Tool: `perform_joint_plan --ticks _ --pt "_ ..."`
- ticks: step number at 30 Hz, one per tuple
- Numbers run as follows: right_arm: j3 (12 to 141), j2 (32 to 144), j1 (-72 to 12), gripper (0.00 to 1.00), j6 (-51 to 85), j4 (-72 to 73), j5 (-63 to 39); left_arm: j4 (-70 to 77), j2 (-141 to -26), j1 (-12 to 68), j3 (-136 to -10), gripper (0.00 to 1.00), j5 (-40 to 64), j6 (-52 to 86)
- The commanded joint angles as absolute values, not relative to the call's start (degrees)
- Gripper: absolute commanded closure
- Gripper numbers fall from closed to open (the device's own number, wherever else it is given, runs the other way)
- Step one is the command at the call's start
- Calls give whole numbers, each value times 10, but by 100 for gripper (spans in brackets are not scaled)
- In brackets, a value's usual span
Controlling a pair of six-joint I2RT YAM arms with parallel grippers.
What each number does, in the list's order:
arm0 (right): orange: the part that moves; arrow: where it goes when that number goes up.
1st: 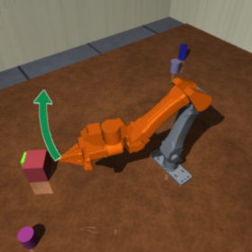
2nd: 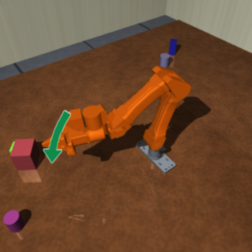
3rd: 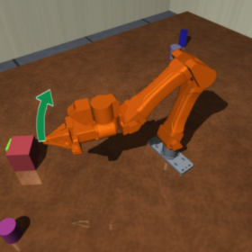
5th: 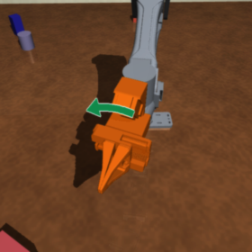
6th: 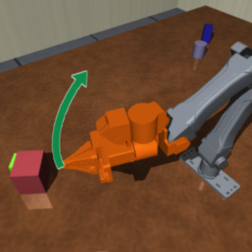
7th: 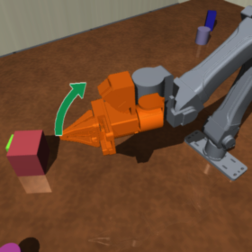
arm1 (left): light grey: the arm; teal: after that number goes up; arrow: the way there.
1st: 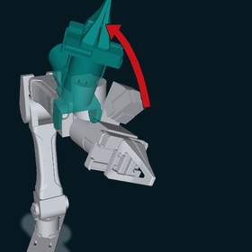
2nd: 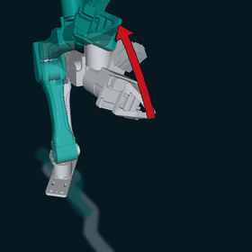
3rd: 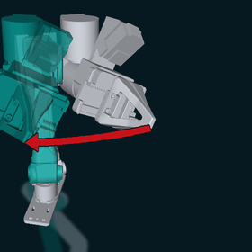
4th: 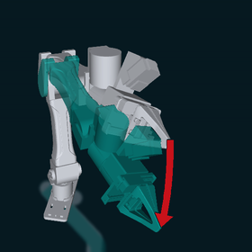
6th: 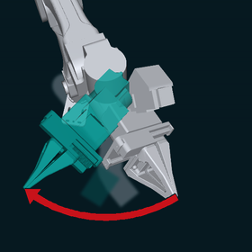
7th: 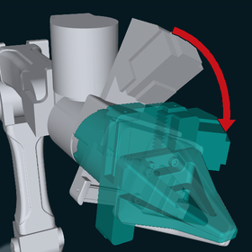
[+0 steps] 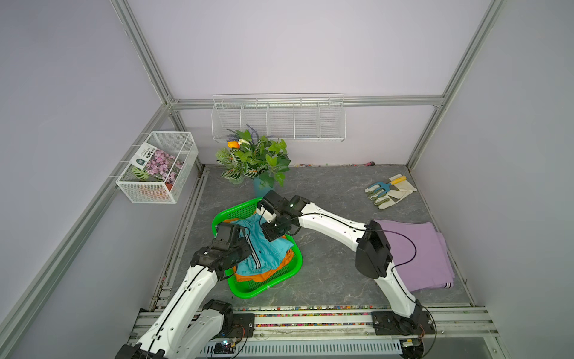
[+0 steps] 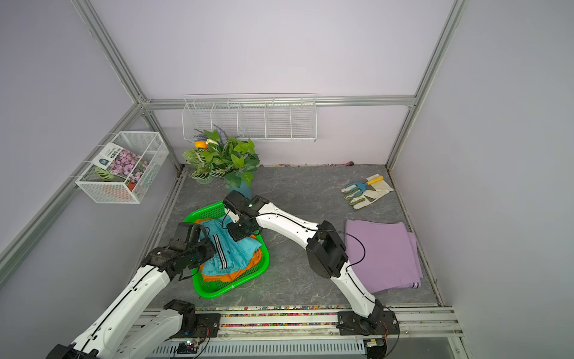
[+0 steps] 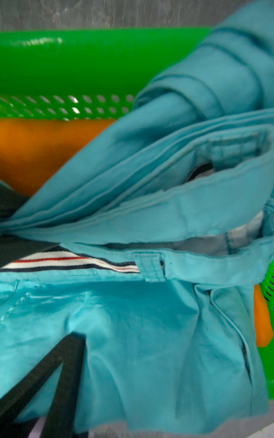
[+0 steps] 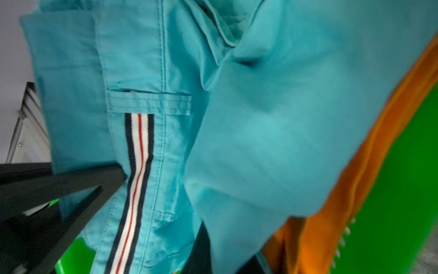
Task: Put the folded long pants in the basket
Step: Place the long pant in the basket, then move the long pant to the center of the board.
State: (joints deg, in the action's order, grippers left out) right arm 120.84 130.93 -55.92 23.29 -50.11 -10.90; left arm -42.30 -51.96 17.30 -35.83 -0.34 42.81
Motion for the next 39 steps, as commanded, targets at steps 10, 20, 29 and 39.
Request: perform_joint_plan --ticks 10,20,29,39 --pt "1087 1314 -540 100 290 -456 -64 -357 -678 172 -347 100 5 404" --pt "1081 1245 -523 86 260 -409 -104 -427 -613 172 -433 100 -55 385" --pt "1133 1224 -501 61 254 -407 -173 -451 -592 171 -511 62 -73 370" --pt "1110 1197 -494 52 238 -426 -133 -464 -600 171 -526 42 -79 363"
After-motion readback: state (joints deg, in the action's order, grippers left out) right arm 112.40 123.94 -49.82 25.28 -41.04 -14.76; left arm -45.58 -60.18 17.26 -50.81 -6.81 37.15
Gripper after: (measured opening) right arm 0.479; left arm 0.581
